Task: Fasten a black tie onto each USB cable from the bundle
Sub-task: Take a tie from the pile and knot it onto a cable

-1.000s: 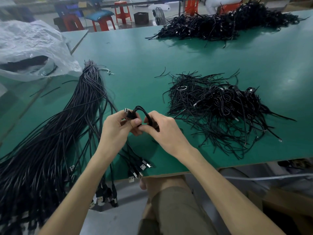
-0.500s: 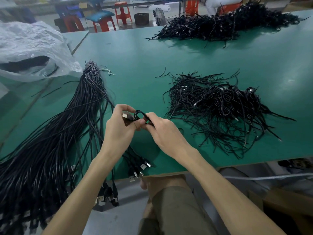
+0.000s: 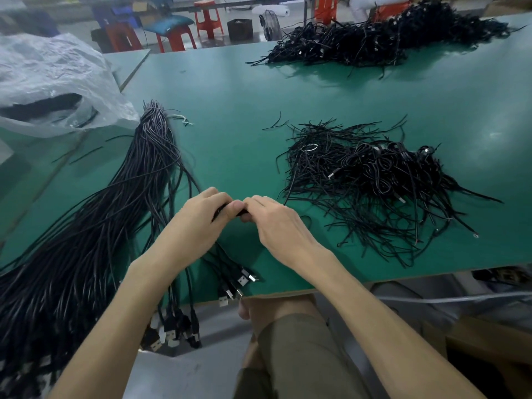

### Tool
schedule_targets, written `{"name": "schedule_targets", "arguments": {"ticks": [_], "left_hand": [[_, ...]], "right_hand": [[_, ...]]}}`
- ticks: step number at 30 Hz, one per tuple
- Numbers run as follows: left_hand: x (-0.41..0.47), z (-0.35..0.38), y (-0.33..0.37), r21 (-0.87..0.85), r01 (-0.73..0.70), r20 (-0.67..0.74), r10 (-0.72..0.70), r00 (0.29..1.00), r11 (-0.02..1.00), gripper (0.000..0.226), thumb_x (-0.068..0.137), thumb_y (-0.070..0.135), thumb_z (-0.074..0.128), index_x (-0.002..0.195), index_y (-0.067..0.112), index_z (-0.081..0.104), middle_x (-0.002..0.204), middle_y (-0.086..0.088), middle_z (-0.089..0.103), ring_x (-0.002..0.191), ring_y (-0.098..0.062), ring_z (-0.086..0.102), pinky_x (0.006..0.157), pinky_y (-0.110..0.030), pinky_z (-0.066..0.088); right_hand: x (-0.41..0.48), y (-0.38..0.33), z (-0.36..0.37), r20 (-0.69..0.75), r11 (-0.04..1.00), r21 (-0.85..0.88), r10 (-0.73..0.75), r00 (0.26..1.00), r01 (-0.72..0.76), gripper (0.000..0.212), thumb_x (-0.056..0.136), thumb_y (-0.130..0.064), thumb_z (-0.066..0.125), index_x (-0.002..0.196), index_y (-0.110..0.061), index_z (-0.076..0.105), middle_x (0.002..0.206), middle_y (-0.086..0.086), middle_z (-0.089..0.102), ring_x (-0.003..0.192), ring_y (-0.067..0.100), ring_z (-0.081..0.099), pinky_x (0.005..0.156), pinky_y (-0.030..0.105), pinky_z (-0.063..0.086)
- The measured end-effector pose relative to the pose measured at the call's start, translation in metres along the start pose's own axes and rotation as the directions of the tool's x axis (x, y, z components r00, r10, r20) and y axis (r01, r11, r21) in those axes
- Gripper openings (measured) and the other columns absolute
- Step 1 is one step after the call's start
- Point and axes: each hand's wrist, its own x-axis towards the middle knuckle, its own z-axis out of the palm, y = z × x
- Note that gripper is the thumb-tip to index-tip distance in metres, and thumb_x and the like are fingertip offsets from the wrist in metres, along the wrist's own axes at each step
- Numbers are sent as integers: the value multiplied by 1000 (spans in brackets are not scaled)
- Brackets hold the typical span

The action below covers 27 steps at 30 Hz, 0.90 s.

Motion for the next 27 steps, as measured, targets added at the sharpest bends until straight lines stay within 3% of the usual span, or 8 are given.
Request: {"name": "schedule_targets", "arguments": {"ticks": [2,5,11,14,17,21,24,27], "left_hand": [[-2,-1,4,126,23,82,-33,996,992,59,96,66,18,96,23,58,88,10,53,81,-12,56,76,-40,48],[-5,4,8,201,21,139,-50,989,979,60,97,65,10,97,21,50,87,8,55,80,-17,57,74,-42,48],[-12,9,6,216,-10,119,-16,993,976,49,105,56,16,107,19,48,100,1,62,83,-24,62,75,-47,51],[-13,15,5,236,-15,44,5,999,972,42,108,49,20,100,18,46,86,1,58,72,-23,58,66,-44,48],[-13,19,3,158,0,-10,1,1000,987,40,108,47,22,92,16,41,70,1,50,61,-20,49,54,-36,35],[-12,20,0,0,49,-63,-49,997,999,42,107,48,27,84,15,38,62,-1,47,55,-23,40,52,-37,28],[-12,22,0,-88,71,-86,-78,993,994,42,108,45,31,82,14,40,61,-2,46,54,-22,37,53,-39,30],[-11,22,-1,-125,63,-62,-71,996,990,43,108,45,31,84,12,44,66,-10,53,59,-33,44,56,-43,38]], "right_hand": [[0,-1,0,9,1000,-15,-10,1000,10,25,101,3,45,116,-10,61,107,3,65,102,24,59,82,42,50],[0,-1,-1,16,999,-37,-18,1000,19,21,100,2,45,109,-8,61,105,4,65,102,24,58,83,43,49],[1,-2,2,-7,997,-70,-27,1000,27,14,102,-2,47,105,-10,59,99,3,62,95,24,57,74,34,42],[1,-1,4,-22,997,-70,-30,999,28,10,104,-5,50,104,-11,58,98,1,63,94,22,58,76,39,48],[1,-2,5,-56,997,-68,-37,998,33,11,106,-14,49,108,-9,59,100,3,64,95,23,59,74,42,51],[1,-3,5,-82,1000,-21,-13,997,11,23,107,-27,51,120,-9,55,112,4,64,104,24,60,73,43,53],[2,-2,7,-65,998,-61,-35,997,31,27,103,-20,57,128,-8,53,119,5,60,111,24,58,74,42,56],[2,-2,6,-90,995,-93,-52,995,43,23,104,-17,56,126,-7,56,114,5,60,106,23,59,71,41,56]]}}
